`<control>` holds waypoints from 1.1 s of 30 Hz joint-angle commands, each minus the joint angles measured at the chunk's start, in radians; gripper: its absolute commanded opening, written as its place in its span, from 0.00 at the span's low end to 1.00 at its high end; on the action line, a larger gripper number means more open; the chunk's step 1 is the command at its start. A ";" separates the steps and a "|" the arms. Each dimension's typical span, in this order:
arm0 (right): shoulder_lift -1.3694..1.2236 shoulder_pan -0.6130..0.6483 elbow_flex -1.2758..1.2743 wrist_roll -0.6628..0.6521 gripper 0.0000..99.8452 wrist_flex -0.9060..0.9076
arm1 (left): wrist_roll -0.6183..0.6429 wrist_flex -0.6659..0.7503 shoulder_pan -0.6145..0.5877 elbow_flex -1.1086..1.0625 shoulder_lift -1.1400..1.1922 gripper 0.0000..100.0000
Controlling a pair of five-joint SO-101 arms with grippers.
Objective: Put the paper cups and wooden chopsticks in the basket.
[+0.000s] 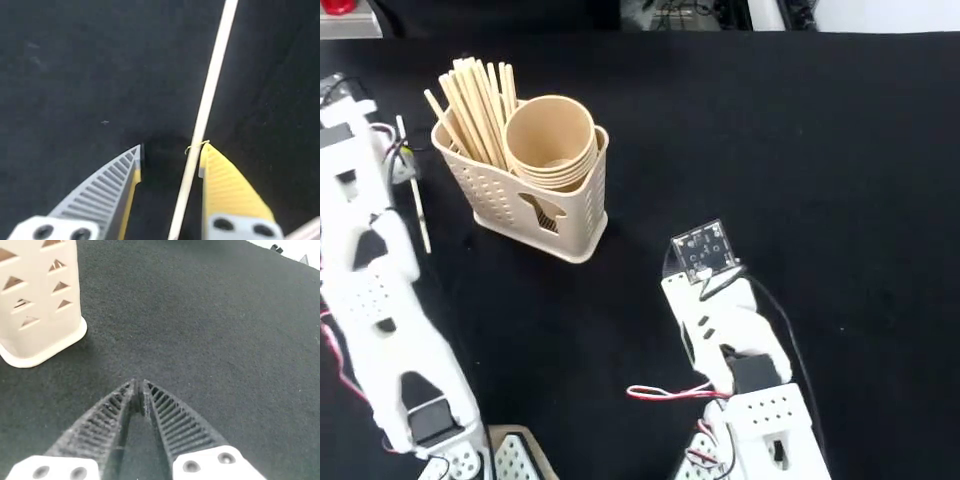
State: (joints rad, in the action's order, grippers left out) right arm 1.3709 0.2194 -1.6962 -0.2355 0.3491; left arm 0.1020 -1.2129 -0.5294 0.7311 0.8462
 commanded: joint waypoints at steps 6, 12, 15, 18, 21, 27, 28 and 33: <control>0.007 -0.005 0.001 -0.009 0.02 -0.006 | 0.006 -0.206 0.028 0.809 0.442 0.20; 0.008 -0.005 0.001 -0.009 0.02 -0.006 | -0.003 -0.256 0.022 0.931 0.589 0.03; 0.008 -0.005 0.001 -0.009 0.02 -0.006 | -0.003 -0.310 0.021 0.931 0.582 0.04; 0.008 -0.005 0.001 -0.009 0.02 -0.006 | -0.005 -0.382 0.016 0.931 0.534 0.03; 0.008 -0.005 0.001 -0.009 0.02 -0.006 | -0.005 -0.500 0.008 0.931 0.446 0.03; 0.008 -0.005 0.001 -0.009 0.02 -0.006 | -0.041 -0.551 -0.025 0.855 0.318 0.03; 0.008 -0.005 0.001 -0.011 0.02 -0.006 | -0.041 -0.551 -0.028 0.812 0.301 0.03; 0.007 -0.005 0.001 -0.011 0.02 -0.006 | -0.043 -0.551 -0.033 0.610 0.187 0.03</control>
State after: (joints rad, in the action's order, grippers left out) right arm 1.3709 0.2194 -1.6962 -0.2355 0.3491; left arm 0.0683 -1.7561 -0.5524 1.4661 1.1853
